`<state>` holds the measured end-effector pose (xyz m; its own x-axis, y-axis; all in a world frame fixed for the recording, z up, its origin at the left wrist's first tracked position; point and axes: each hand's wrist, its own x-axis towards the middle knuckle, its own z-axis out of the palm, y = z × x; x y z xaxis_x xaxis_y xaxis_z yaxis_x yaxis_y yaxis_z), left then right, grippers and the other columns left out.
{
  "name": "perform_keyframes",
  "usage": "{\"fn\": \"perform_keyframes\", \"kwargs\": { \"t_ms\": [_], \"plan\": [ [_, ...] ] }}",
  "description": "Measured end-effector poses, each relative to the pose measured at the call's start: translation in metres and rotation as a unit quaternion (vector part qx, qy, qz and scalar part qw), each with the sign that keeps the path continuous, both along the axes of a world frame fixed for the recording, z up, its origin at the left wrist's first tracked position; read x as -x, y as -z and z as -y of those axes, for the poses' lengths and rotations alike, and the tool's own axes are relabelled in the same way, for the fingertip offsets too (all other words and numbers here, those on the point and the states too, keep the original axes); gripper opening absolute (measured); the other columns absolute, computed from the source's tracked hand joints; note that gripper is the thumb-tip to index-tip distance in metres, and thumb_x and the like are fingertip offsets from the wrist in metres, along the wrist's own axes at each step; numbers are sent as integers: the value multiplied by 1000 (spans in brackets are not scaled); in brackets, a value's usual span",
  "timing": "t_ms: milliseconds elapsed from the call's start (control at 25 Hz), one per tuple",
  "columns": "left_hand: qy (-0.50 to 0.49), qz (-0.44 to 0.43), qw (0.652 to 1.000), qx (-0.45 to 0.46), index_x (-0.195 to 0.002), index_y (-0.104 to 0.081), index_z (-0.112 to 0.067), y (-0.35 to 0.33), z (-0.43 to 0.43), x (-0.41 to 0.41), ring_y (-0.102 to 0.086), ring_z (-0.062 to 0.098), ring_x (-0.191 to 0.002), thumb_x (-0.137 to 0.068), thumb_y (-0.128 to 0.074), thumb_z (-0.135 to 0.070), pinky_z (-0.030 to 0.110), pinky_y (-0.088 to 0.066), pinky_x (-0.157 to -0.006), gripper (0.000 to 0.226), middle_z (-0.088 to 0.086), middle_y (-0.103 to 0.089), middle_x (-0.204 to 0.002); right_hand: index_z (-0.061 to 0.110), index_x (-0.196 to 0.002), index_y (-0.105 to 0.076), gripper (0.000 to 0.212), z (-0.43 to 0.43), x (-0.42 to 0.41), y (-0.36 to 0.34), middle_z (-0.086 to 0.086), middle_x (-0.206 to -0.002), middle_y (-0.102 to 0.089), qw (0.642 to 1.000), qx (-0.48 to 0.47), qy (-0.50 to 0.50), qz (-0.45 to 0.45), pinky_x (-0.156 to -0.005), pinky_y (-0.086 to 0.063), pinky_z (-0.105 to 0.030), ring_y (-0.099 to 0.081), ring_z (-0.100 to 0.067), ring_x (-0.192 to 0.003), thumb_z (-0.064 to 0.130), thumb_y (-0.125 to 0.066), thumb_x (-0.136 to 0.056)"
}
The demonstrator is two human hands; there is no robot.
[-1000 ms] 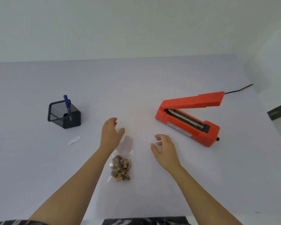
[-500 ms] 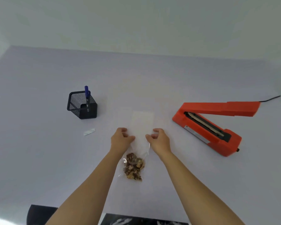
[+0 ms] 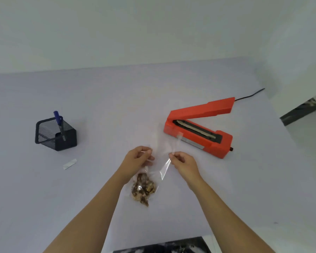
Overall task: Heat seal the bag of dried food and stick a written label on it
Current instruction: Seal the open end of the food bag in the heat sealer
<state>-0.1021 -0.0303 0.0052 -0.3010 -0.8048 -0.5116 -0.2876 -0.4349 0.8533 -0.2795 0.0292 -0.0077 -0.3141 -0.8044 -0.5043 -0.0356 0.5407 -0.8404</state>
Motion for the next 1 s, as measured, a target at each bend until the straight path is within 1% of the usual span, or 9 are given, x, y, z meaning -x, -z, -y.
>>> {"fn": "perform_keyframes", "kwargs": {
  "t_ms": [80, 200, 280, 360, 480, 600, 720, 800, 1000],
  "plan": [
    [32, 4, 999, 13, -91, -66, -9, -3, -6, 19, -66, 14, -68, -93, -55, -24, 22, -47, -62, 19, 8, -72, -83, 22, -83, -67, 7, -14, 17, -8, 4, -78, -65, 997, 55, 43, -45, -70, -45, -17, -60, -12, -76, 26, -62, -87],
    [70, -5, 997, 14, -77, -63, -9, -6, -16, 47, -65, 13, -64, -93, -56, -25, 19, -46, -58, 24, 10, -70, -76, 14, -95, -61, 10, -31, 57, -23, -1, -90, -63, 934, 178, 143, -273, -75, -44, -20, -58, -16, -84, 19, -52, -92],
    [57, -19, 998, -1, -73, -61, -7, -9, -22, 60, -65, 15, -64, -93, -56, -23, 22, -49, -58, 26, 11, -67, -71, 8, -113, -54, 26, -31, 89, -27, -10, -113, -59, 889, 177, 140, -399, -92, -41, -28, -55, -24, -106, 20, -43, -94],
    [17, -23, 999, -16, -72, -64, -6, -12, -25, 71, -63, 19, -64, -91, -57, -20, 29, -49, -60, 24, 10, -66, -64, 6, -133, -41, 40, -25, 115, -26, -13, -142, -43, 879, 112, 67, -458, -110, -28, -40, -37, -27, -133, 22, -35, -96],
    [-52, -11, 998, -35, -71, -65, -8, -17, -23, 80, -63, 18, -60, -86, -56, -14, 24, -42, -52, 19, 2, -59, -54, 12, -145, -22, 53, -19, 128, -18, -6, -156, -19, 870, 53, -72, -485, -115, -12, -43, -14, -22, -144, 32, -20, -96],
    [-18, 7, 1000, -12, -73, -64, -6, -17, -21, 85, -65, 19, -63, -90, -57, -22, 25, -44, -57, 24, 6, -66, -68, 18, -147, -11, 57, -19, 130, -9, 1, -158, -8, 854, 30, -146, -498, -116, -5, -39, -5, -16, -145, 38, -11, -93],
    [4, 15, 1000, 5, -77, -65, -7, -16, -20, 88, -68, 22, -65, -91, -57, -30, 20, -51, -58, 28, 11, -72, -80, 18, -147, -5, 58, -19, 129, -5, 4, -158, -2, 861, 15, -154, -485, -116, 0, -36, 1, -14, -145, 38, -9, -93],
    [2, 12, 1000, -6, -76, -66, -6, -18, -20, 91, -67, 22, -61, -92, -57, -29, 16, -50, -56, 30, 12, -71, -74, 18, -147, -1, 59, -19, 129, -5, 4, -158, 1, 863, 12, -160, -478, -114, 4, -34, 5, -13, -145, 39, -7, -93],
    [-47, 1, 999, -8, -73, -67, -3, -24, -25, 98, -64, 17, -54, -90, -59, -25, 24, -43, -56, 28, 3, -69, -59, 20, -147, 3, 58, -18, 130, -2, 4, -158, 5, 865, 3, -170, -472, -116, 5, -38, 8, -13, -144, 40, -6, -94]
  ]
}}
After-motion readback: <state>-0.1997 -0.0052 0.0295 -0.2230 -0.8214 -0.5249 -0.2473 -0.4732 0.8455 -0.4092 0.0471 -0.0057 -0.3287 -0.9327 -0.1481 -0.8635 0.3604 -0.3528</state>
